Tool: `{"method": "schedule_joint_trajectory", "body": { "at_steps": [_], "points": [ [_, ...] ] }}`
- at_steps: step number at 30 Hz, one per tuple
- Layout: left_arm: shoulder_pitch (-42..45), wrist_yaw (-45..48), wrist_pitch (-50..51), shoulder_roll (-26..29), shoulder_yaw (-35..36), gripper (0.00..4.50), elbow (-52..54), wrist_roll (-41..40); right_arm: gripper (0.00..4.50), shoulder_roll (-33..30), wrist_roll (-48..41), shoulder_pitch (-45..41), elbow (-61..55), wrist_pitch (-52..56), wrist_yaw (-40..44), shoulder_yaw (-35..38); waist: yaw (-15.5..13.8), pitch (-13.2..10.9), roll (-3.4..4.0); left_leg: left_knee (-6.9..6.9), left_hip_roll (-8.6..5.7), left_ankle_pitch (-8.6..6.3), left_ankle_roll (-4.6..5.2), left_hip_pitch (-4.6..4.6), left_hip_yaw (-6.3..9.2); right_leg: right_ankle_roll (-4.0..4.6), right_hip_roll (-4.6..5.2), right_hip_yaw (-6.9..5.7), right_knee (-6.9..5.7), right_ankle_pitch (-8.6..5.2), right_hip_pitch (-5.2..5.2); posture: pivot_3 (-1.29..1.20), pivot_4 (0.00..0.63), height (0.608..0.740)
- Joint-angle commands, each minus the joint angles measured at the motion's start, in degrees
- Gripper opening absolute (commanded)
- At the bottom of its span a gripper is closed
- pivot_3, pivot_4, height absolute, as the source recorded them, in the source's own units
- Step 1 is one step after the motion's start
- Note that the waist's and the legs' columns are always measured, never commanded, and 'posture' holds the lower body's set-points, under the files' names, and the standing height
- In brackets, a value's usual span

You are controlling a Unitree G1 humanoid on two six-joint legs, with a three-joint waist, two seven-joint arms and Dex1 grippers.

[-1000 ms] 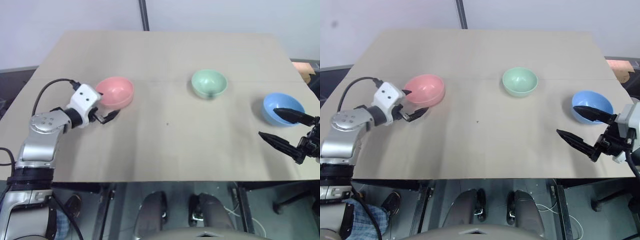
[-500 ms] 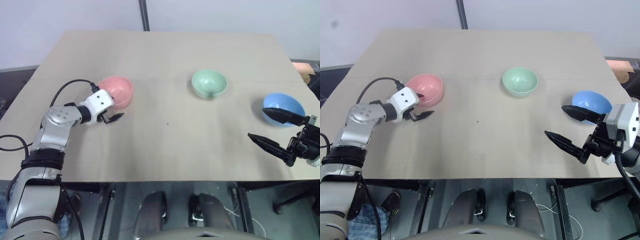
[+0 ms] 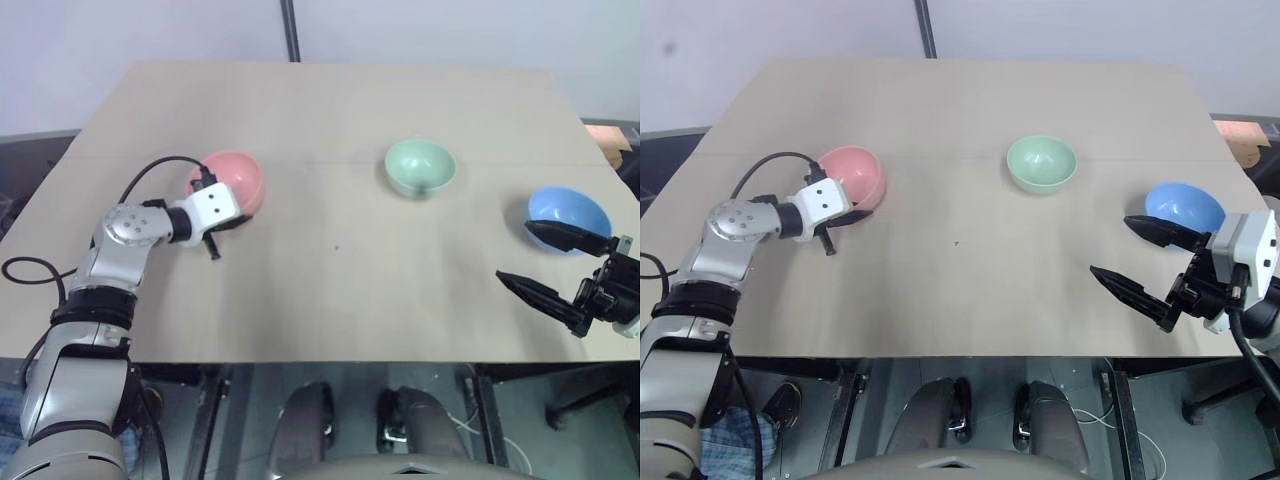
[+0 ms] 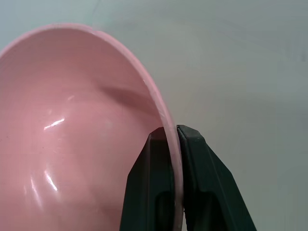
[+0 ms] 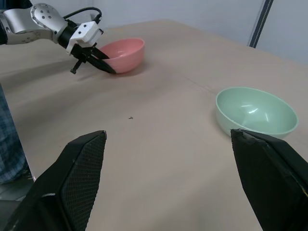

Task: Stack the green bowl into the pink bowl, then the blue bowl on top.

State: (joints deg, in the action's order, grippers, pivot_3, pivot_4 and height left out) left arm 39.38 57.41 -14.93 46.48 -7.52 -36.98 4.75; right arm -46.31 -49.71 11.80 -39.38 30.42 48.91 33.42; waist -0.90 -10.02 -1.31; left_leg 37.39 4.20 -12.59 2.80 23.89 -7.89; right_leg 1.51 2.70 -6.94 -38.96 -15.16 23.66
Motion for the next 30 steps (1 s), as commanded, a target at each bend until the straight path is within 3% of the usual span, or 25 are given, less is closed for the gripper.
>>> {"method": "schedule_joint_trajectory", "body": {
  "at_steps": [1,20,30],
  "points": [
    [2.8,1.7,-2.8,-0.2,-0.7,0.02,0.4,0.5,4.50,0.1,0.1,-0.1,-0.5,-1.5,0.1,0.4,0.0,0.0,-0.01,0.00,0.00,0.00,0.00,0.00,0.00,0.00,0.00,0.00,0.00,0.00,0.00,0.00,0.150,0.740],
    [6.4,24.8,-12.8,-5.1,-10.8,0.02,17.3,-4.1,4.50,-0.4,0.7,-1.5,0.2,-1.5,-0.6,-0.7,0.1,0.0,-0.02,0.05,0.01,0.13,-0.21,0.00,-0.01,0.00,-0.08,0.03,-0.02,0.00,-0.01,0.00,0.150,0.740],
    [10.0,28.9,-21.2,-9.3,-14.6,0.02,15.5,-5.4,4.50,-0.2,1.1,-2.7,0.1,-1.5,-1.3,-1.7,0.0,0.0,-0.01,0.10,-0.01,0.13,-0.20,0.00,0.02,-0.01,-0.08,0.02,-0.03,0.00,-0.05,0.00,0.150,0.740]
  ]
}}
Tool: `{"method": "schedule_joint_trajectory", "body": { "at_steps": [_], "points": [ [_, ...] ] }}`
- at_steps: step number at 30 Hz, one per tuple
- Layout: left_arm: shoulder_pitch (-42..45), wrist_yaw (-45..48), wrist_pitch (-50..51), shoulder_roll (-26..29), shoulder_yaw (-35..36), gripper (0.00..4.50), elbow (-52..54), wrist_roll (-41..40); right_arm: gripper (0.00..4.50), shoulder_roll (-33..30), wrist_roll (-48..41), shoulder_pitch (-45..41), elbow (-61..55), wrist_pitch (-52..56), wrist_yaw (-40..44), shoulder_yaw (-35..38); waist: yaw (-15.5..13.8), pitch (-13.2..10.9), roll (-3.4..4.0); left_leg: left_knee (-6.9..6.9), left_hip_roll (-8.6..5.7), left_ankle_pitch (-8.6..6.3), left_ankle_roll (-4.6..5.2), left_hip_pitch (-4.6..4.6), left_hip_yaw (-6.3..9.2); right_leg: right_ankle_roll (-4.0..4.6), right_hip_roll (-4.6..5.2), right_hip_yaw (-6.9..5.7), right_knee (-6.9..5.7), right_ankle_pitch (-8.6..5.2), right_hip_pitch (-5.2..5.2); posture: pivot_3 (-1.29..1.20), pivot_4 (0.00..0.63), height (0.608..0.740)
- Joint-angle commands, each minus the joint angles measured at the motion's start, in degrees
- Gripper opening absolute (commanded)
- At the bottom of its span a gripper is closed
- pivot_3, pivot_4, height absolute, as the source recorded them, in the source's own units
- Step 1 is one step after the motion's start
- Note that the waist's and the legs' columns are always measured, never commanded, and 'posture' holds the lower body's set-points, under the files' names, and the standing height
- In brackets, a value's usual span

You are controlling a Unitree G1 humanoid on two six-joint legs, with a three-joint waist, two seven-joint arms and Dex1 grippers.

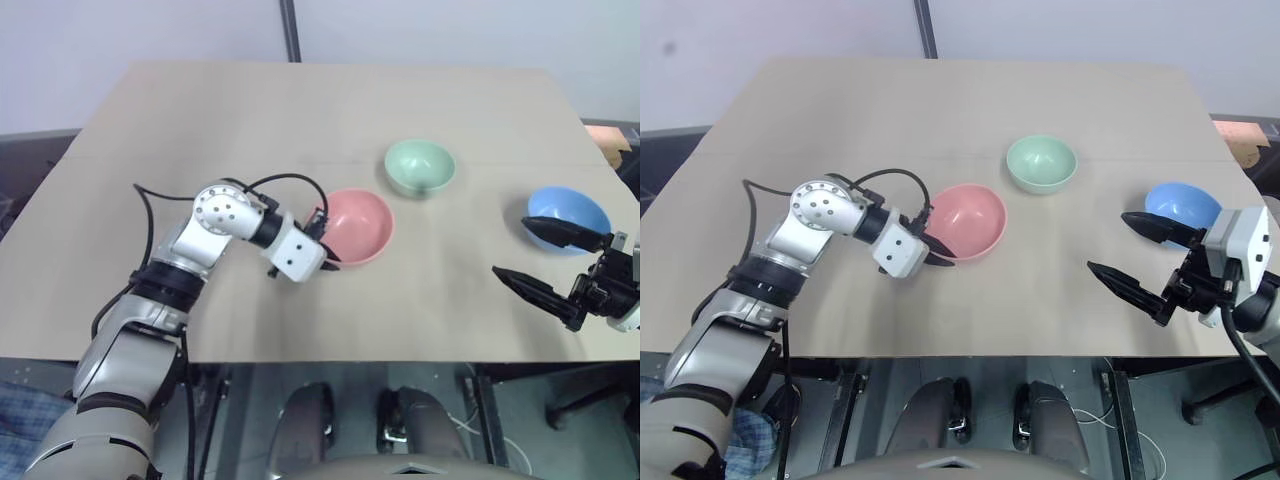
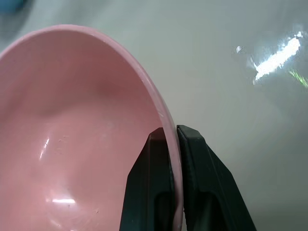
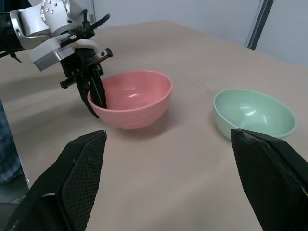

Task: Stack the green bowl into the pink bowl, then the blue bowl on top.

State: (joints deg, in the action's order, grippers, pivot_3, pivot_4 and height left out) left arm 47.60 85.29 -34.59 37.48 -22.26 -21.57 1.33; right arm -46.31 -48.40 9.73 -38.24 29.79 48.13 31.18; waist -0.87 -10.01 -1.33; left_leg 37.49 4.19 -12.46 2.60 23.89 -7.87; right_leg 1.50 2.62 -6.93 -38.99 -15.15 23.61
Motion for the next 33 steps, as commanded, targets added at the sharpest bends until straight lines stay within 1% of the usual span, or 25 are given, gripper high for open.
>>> {"method": "schedule_joint_trajectory", "body": {
  "at_steps": [1,2,4,5,6,7,8,9,10,13,14,15,19,20,23,26,29,33],
  "points": [
    [1.9,1.5,-1.6,-0.3,0.0,0.02,0.0,-2.2,4.50,-0.2,-0.3,-0.7,-1.1,-0.8,-0.6,0.5,0.1,0.0,0.00,0.00,0.00,0.00,0.00,0.00,0.00,0.00,0.00,0.00,0.00,0.00,0.00,0.00,0.150,0.740],
    [2.0,1.9,-1.7,-0.3,-0.2,0.02,-0.1,-2.4,4.50,-0.2,-0.3,-0.6,-1.2,-0.8,-0.6,0.6,0.1,0.0,0.00,0.00,0.00,0.00,0.00,0.00,0.00,0.00,-0.01,0.01,0.00,0.00,0.00,0.00,0.150,0.740],
    [2.2,2.8,-0.9,-0.1,-0.2,0.82,-0.3,-2.8,4.50,-0.2,-0.3,-0.4,-1.3,-0.9,-0.7,0.6,0.1,0.0,0.00,0.00,0.01,0.01,-0.02,-0.01,-0.01,0.00,-0.03,0.03,0.00,0.00,0.00,0.00,0.150,0.740],
    [2.3,3.3,-0.3,0.1,-0.1,1.15,-0.2,-3.1,4.50,-0.2,-0.3,-0.4,-1.4,-0.9,-0.8,0.6,0.1,0.0,0.00,0.00,0.02,0.01,-0.01,-0.01,-0.01,0.00,-0.04,0.02,0.00,0.00,0.00,0.00,0.150,0.740],
    [2.3,3.3,-0.2,0.1,0.2,1.70,-0.2,-3.5,4.50,-0.1,-0.3,-0.4,-1.5,-0.9,-0.9,0.6,0.1,0.0,0.01,0.00,0.02,0.01,-0.01,-0.01,-0.01,0.00,-0.05,0.02,0.00,0.00,0.00,0.00,0.150,0.740],
    [2.3,2.3,-0.5,-0.2,0.7,1.95,-0.4,-3.5,4.50,-0.1,-0.4,-0.4,-1.5,-0.9,-1.0,0.5,0.0,0.0,0.01,0.01,0.02,0.01,-0.01,-0.02,-0.01,0.00,-0.04,0.02,0.00,0.00,0.00,0.00,0.150,0.740],
    [2.5,1.1,-1.2,-0.5,1.3,2.46,-0.7,-3.2,4.50,0.0,-0.4,-0.3,-1.6,-0.8,-1.1,0.5,0.0,0.0,0.01,0.02,0.02,0.01,-0.01,-0.02,-0.01,0.00,-0.04,0.02,0.00,0.00,0.00,0.00,0.150,0.740],
    [2.6,0.3,-1.8,-0.7,1.7,2.59,-1.0,-3.1,4.50,0.0,-0.4,-0.4,-1.6,-0.8,-1.2,0.4,0.0,0.0,0.00,0.03,0.02,0.01,-0.01,-0.02,-0.01,0.00,-0.04,0.02,0.00,0.00,-0.01,0.00,0.150,0.740],
    [2.6,0.2,-1.7,-0.5,1.9,2.92,-1.0,-3.2,4.50,0.0,-0.4,-0.4,-1.6,-0.8,-1.2,0.3,0.0,0.0,0.00,0.03,0.01,0.01,-0.01,-0.02,-0.01,0.00,-0.03,0.02,-0.01,0.00,-0.01,0.00,0.150,0.740],
    [2.2,-0.1,0.4,0.8,2.9,4.25,-0.6,-3.9,4.50,-0.3,-0.6,-0.6,-1.2,-0.2,-1.7,-0.1,0.0,0.0,0.00,0.05,0.01,0.01,-0.01,-0.02,0.01,0.00,-0.03,0.02,-0.01,0.00,-0.02,0.00,0.150,0.740],
    [1.6,-0.4,2.6,1.3,4.1,4.41,-0.1,-5.3,4.50,-0.5,-0.6,-0.9,-0.9,0.0,-1.8,-0.5,0.1,0.0,0.00,0.04,0.02,0.01,-0.01,-0.02,0.01,0.00,-0.04,0.02,-0.01,0.00,-0.02,0.00,0.150,0.740],
    [1.2,-0.6,4.2,1.6,4.9,4.41,0.5,-6.3,4.50,-0.6,-0.6,-1.1,-0.7,0.1,-1.9,-0.7,0.1,0.0,0.00,0.04,0.02,0.01,-0.01,-0.02,0.01,0.00,-0.04,0.02,-0.01,0.00,-0.02,0.00,0.150,0.740],
    [-3.3,-1.2,19.7,5.4,11.4,4.41,5.8,-15.3,4.50,-2.1,2.0,-3.8,2.2,1.4,-3.0,-3.8,0.4,0.0,0.01,0.06,0.04,0.01,-0.01,-0.04,-0.02,0.00,-0.03,0.06,-0.02,0.00,-0.02,0.00,0.150,0.740],
    [-4.5,-1.0,22.2,6.4,12.7,4.41,6.9,-16.9,4.50,-2.2,2.5,-4.8,2.7,1.6,-3.2,-5.0,0.5,0.0,0.01,0.06,0.05,0.01,-0.01,-0.04,-0.01,0.00,-0.03,0.06,-0.04,0.00,-0.02,0.00,0.150,0.740],
    [-6.7,-2.8,32.0,9.2,17.8,4.41,9.7,-21.9,4.50,-2.6,3.9,-9.3,5.1,2.0,-3.2,-9.3,0.7,0.0,0.01,0.06,0.09,0.02,-0.03,-0.06,0.00,0.00,-0.06,0.05,-0.06,0.00,-0.01,0.00,0.150,0.740],
    [-8.8,-6.6,39.6,11.6,23.2,4.41,11.5,-24.9,4.50,-3.4,6.4,-14.1,8.9,2.2,-2.0,-13.3,0.8,0.0,0.01,0.09,0.08,0.02,-0.02,-0.06,0.00,0.00,-0.04,0.05,-0.09,0.00,-0.01,0.00,0.150,0.740],
    [-12.2,-9.6,43.7,13.9,28.1,4.41,12.5,-26.2,4.50,-4.0,9.9,-19.3,13.4,3.5,-2.5,-17.7,0.8,0.0,0.01,0.10,0.06,0.01,-0.02,-0.06,-0.01,0.00,0.00,0.05,-0.07,0.00,-0.02,0.00,0.150,0.740],
    [-18.6,-11.8,45.6,17.0,34.7,4.41,12.1,-26.7,4.50,-1.8,16.8,-29.2,21.2,2.5,-4.1,-25.2,1.3,0.0,0.02,0.08,0.07,0.02,-0.03,-0.04,-0.05,0.00,0.01,0.06,-0.08,0.00,0.02,0.00,0.150,0.740]
  ]
}}
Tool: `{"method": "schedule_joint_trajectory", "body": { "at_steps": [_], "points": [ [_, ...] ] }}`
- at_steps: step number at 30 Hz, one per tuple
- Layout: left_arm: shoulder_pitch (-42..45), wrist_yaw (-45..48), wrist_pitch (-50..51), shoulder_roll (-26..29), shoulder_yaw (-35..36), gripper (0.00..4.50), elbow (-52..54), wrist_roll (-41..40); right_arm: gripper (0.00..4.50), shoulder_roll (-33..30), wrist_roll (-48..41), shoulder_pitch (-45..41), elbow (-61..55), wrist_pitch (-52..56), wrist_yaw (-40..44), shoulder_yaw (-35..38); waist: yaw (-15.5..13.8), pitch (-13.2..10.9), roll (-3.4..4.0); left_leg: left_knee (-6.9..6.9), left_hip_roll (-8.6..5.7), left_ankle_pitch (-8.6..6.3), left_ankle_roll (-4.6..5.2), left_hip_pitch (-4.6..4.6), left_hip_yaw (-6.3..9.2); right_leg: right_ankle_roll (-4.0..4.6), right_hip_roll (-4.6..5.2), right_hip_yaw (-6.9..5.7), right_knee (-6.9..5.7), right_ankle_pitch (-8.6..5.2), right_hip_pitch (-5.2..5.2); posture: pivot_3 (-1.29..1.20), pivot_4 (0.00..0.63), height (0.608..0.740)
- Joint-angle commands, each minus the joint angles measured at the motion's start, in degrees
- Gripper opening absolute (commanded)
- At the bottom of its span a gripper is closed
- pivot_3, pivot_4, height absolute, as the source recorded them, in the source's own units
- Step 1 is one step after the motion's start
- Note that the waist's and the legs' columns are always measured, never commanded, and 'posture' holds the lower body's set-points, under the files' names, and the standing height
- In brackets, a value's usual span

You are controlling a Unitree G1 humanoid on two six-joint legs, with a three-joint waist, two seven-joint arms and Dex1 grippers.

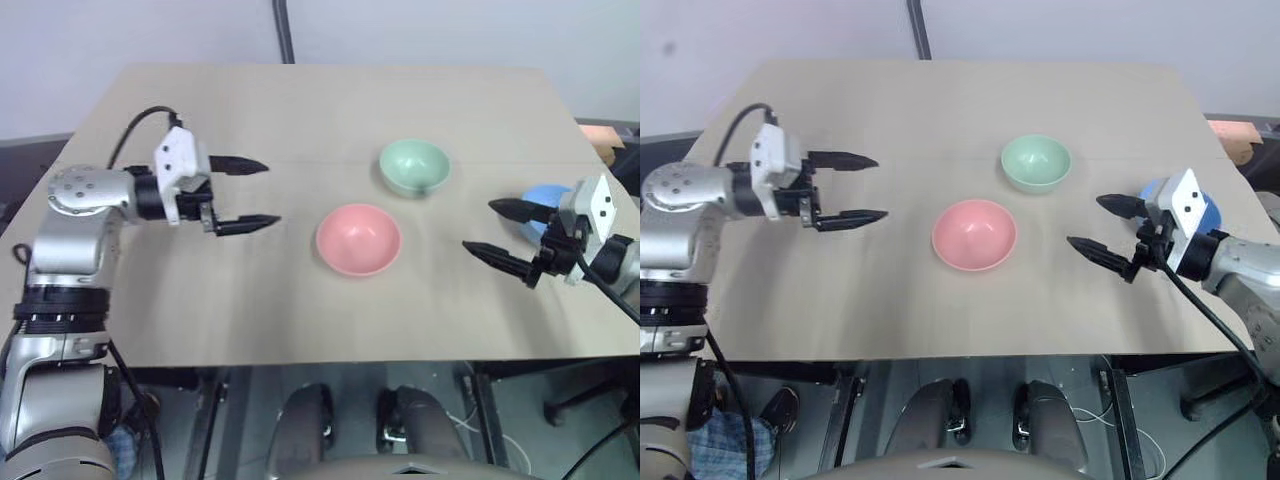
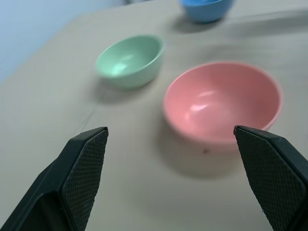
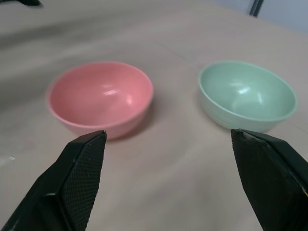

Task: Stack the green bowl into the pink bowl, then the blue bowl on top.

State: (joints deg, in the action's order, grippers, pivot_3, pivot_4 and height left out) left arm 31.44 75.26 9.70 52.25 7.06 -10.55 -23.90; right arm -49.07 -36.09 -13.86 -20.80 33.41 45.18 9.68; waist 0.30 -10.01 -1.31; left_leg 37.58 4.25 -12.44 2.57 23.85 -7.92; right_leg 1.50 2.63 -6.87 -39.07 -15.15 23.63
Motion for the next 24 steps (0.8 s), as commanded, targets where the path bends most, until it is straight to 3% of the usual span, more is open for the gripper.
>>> {"method": "schedule_joint_trajectory", "body": {
  "at_steps": [1,11,24],
  "points": [
    [-3.9,-2.1,1.4,2.6,6.9,4.41,0.8,-1.8,4.50,1.8,6.4,-8.3,6.0,-1.2,-1.6,-5.7,0.4,0.0,0.00,0.00,0.01,0.00,0.00,0.00,-0.01,0.00,0.01,-0.01,-0.01,0.00,0.01,0.00,0.150,0.740],
    [-16.9,-2.1,4.7,4.3,17.4,4.41,3.8,-6.0,4.50,9.5,25.9,-33.2,29.2,-8.5,3.8,-24.2,0.5,0.0,0.03,-0.04,0.00,0.01,-0.02,0.06,-0.11,0.03,0.12,0.01,-0.11,0.00,0.16,0.00,0.150,0.740],
    [-19.6,-2.0,4.2,3.5,16.8,4.41,5.5,-6.4,4.50,23.0,45.8,-51.0,61.9,-20.5,4.0,-35.9,0.8,0.0,0.04,-0.03,-0.02,0.01,-0.03,0.04,-0.30,0.26,0.21,0.12,-0.45,0.13,0.35,0.00,0.150,0.740]
  ]
}}
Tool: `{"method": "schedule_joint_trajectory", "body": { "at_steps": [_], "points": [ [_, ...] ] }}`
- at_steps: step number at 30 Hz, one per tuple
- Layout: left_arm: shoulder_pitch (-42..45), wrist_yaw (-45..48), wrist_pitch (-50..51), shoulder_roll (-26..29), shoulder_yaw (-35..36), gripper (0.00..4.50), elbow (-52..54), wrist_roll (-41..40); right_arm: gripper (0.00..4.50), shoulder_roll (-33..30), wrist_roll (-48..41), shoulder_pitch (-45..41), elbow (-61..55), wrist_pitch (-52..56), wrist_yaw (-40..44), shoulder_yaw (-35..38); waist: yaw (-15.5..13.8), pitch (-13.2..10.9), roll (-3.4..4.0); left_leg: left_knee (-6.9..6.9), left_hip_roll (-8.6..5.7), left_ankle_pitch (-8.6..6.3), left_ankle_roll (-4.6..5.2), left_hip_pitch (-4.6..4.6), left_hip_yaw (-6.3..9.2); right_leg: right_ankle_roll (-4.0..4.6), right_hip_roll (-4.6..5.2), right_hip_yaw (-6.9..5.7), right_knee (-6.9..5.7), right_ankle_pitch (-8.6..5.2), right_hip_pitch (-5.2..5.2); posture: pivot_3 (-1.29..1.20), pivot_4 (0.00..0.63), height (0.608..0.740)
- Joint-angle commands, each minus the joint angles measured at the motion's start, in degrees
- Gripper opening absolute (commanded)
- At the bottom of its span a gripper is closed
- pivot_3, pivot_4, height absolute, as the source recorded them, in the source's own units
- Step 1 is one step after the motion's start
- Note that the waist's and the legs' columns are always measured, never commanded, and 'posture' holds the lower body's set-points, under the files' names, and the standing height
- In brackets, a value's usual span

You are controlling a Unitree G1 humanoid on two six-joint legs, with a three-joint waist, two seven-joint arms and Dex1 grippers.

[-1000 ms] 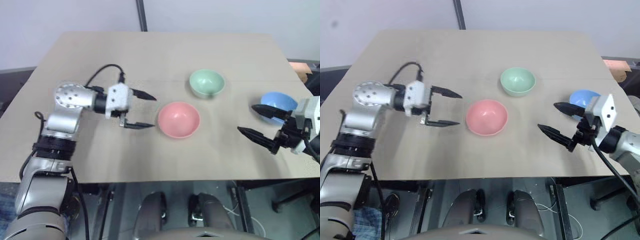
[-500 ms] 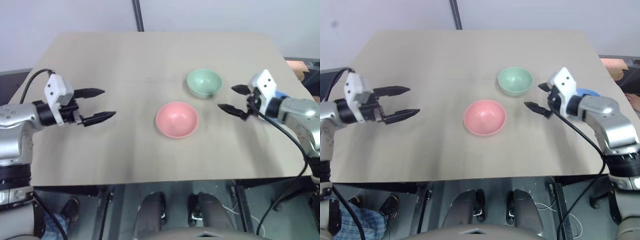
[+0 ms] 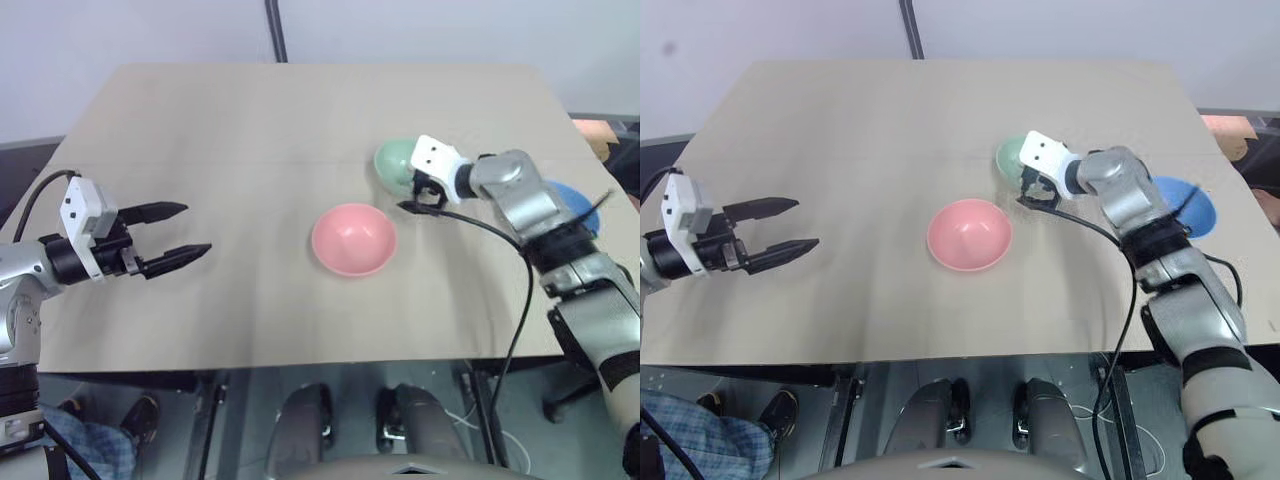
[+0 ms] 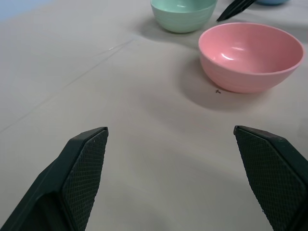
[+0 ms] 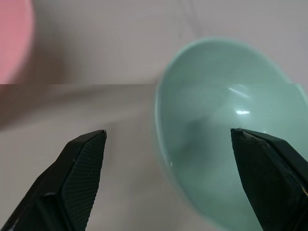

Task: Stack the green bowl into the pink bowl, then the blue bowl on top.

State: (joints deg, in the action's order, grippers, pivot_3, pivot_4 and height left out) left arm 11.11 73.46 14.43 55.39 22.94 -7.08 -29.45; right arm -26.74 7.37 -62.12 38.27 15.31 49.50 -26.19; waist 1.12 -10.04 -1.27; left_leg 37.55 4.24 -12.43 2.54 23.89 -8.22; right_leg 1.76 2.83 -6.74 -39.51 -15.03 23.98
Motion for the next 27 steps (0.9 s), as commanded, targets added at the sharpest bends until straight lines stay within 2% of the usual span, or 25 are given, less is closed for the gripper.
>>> {"method": "schedule_joint_trajectory", "body": {
  "at_steps": [1,3,5,6,7,8,9,10,11,16,20,23,27],
  "points": [
    [0.7,-0.1,-0.7,0.4,0.8,4.47,2.0,-0.8,4.25,1.4,3.4,-3.5,4.5,-3.8,-0.5,-0.4,0.0,0.0,0.00,0.00,0.00,0.00,0.00,0.01,0.00,0.00,0.00,0.00,0.00,0.00,0.00,0.00,0.150,0.740],
    [0.8,-0.1,-0.7,0.4,0.7,4.50,1.9,-0.8,3.69,2.5,5.1,-4.6,6.7,-5.9,-0.4,-0.8,0.0,0.0,0.01,0.00,-0.01,0.00,0.00,0.01,-0.01,0.01,0.02,0.01,-0.03,0.00,0.02,0.00,0.150,0.740],
    [0.8,0.0,-0.7,0.3,0.8,4.50,1.8,-0.9,2.69,3.4,5.8,-5.3,7.9,-6.7,0.0,-0.4,0.1,0.0,0.01,0.00,-0.02,0.00,0.00,0.01,-0.04,0.01,0.03,0.04,-0.09,0.00,0.07,0.00,0.150,0.740],
    [0.8,-0.1,-0.7,0.3,0.9,4.50,1.6,-1.0,2.02,3.8,6.0,-5.5,8.1,-7.1,0.3,-0.1,0.1,0.0,0.01,0.00,-0.02,0.00,0.00,0.01,-0.07,0.01,0.04,0.07,-0.16,0.00,0.10,0.00,0.150,0.740],
    [0.8,-0.1,-0.8,0.3,0.9,4.50,1.2,-1.0,1.72,4.1,6.3,-5.6,8.2,-7.2,0.6,0.2,0.1,0.0,0.01,0.00,-0.01,0.00,0.00,0.00,-0.07,0.02,0.04,0.08,-0.17,0.00,0.11,0.00,0.150,0.740],
    [0.9,-0.1,-0.8,0.2,1.0,4.50,1.0,-1.0,1.10,4.2,6.4,-5.6,8.2,-7.3,0.8,0.4,0.2,0.0,0.01,0.00,-0.01,0.00,-0.01,0.00,-0.08,0.02,0.04,0.08,-0.19,0.00,0.12,0.00,0.150,0.740],
    [0.9,-0.1,-0.8,0.1,1.0,4.50,1.0,-1.1,0.98,4.2,6.6,-5.5,8.1,-7.4,0.9,0.6,0.3,0.0,0.01,0.00,-0.01,0.00,-0.01,0.00,-0.09,0.02,0.04,0.10,-0.22,0.00,0.14,0.00,0.150,0.740],
    [0.9,-0.1,-0.8,0.1,0.9,4.50,0.9,-1.1,0.38,4.2,6.8,-5.4,8.0,-7.5,1.1,0.7,0.4,0.0,0.01,0.00,-0.01,0.00,-0.01,0.00,-0.09,0.02,0.05,0.10,-0.22,0.00,0.14,0.00,0.150,0.740],
    [1.0,0.0,-0.9,0.0,0.7,4.50,0.8,-1.0,0.09,4.2,6.9,-5.3,7.8,-7.5,1.3,0.9,0.4,0.0,0.01,0.00,-0.02,0.00,-0.01,0.00,-0.09,0.02,0.06,0.10,-0.23,0.00,0.14,0.00,0.150,0.740],
    [1.9,0.3,-1.6,-0.3,-0.4,4.50,-0.1,-0.3,0.09,3.8,6.8,-4.4,4.7,-7.0,3.8,1.6,0.9,0.0,0.02,0.00,-0.02,0.00,-0.01,0.01,-0.10,0.02,0.07,0.11,-0.25,0.00,0.15,0.00,0.150,0.740],
    [3.1,0.6,-1.9,-0.3,-1.3,4.50,-0.8,-0.1,0.09,2.1,4.6,-2.5,-5.0,-4.5,7.3,3.8,1.2,0.0,0.02,-0.01,-0.02,0.01,-0.01,0.03,-0.12,0.02,0.07,0.15,-0.28,0.00,0.22,0.00,0.150,0.740],
    [3.5,0.6,-2.2,-0.7,-2.0,4.50,-1.0,0.1,0.09,-0.8,4.2,-0.6,-18.5,-0.7,10.4,4.8,1.2,0.0,0.03,-0.02,-0.02,0.00,-0.01,0.07,-0.15,0.02,0.07,0.18,-0.28,0.00,0.28,0.00,0.150,0.740],
    [5.2,1.4,-1.9,-1.1,-3.2,4.50,-2.9,-0.3,0.09,-2.6,1.7,2.7,-41.4,11.6,15.2,4.6,1.2,0.0,0.03,-0.02,-0.02,0.00,-0.01,0.28,-0.14,0.02,0.06,0.19,-0.30,0.00,0.49,0.00,0.150,0.740]
  ]
}}
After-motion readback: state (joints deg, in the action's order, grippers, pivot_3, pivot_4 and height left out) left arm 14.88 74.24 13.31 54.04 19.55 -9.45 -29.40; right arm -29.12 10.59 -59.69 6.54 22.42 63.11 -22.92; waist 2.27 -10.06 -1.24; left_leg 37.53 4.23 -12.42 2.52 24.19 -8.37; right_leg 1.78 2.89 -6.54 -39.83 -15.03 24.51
